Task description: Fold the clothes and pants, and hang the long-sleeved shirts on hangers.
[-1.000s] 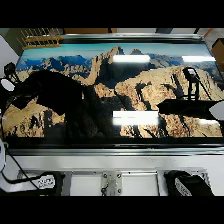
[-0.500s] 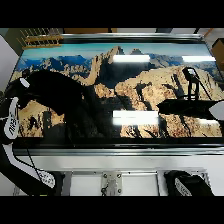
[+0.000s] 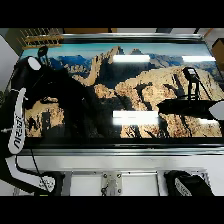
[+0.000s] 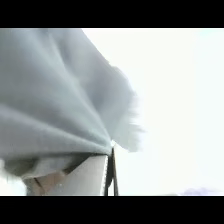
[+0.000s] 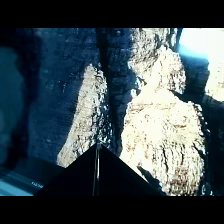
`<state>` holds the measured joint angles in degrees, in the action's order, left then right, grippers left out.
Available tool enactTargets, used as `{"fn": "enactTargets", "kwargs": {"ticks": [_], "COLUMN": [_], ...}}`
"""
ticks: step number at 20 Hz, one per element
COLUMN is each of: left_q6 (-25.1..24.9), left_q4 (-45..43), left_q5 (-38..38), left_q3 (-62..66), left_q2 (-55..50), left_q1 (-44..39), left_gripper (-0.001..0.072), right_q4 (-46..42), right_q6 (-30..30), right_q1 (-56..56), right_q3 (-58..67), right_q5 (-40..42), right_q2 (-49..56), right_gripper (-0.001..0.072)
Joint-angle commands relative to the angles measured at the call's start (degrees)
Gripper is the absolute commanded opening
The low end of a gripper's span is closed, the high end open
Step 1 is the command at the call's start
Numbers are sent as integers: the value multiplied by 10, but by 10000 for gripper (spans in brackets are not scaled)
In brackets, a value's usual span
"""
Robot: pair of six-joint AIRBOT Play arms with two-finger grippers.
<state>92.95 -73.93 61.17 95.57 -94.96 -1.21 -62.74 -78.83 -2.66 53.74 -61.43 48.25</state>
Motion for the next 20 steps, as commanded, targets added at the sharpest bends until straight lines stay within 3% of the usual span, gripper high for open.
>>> {"fn": "enactTargets", "kwargs": {"ticks": [1,3,8,9,10,11,12,15,20], "left_q6": [18,46,74,74,74,81,91,91,91], "left_q4": [20,20,19,18,17,16,16,15,20], "left_q5": [26,5,-84,-108,-127,-136,-122,-49,-32], "left_q3": [7,7,7,7,7,9,16,-5,-260], "left_q2": [68,85,55,43,34,29,30,69,183], "left_q1": [-118,-199,-361,-381,-390,-387,-372,-273,-80], "left_gripper": [4,4,4,63,442,720,669,671,671], "right_q4": [2,-8,-54,-54,-54,-54,-54,-54,-49], "right_q6": [0,30,30,30,30,30,30,30,30], "right_q1": [-1,5,111,130,147,159,165,170,170], "right_q3": [0,3,36,36,36,36,36,36,36], "right_q5": [-10,-14,42,44,44,43,44,38,-9], "right_q2": [1,-2,-35,-42,-49,-54,-59,-68,-68], "right_gripper": [15,12,11,12,11,12,12,12,12]}}
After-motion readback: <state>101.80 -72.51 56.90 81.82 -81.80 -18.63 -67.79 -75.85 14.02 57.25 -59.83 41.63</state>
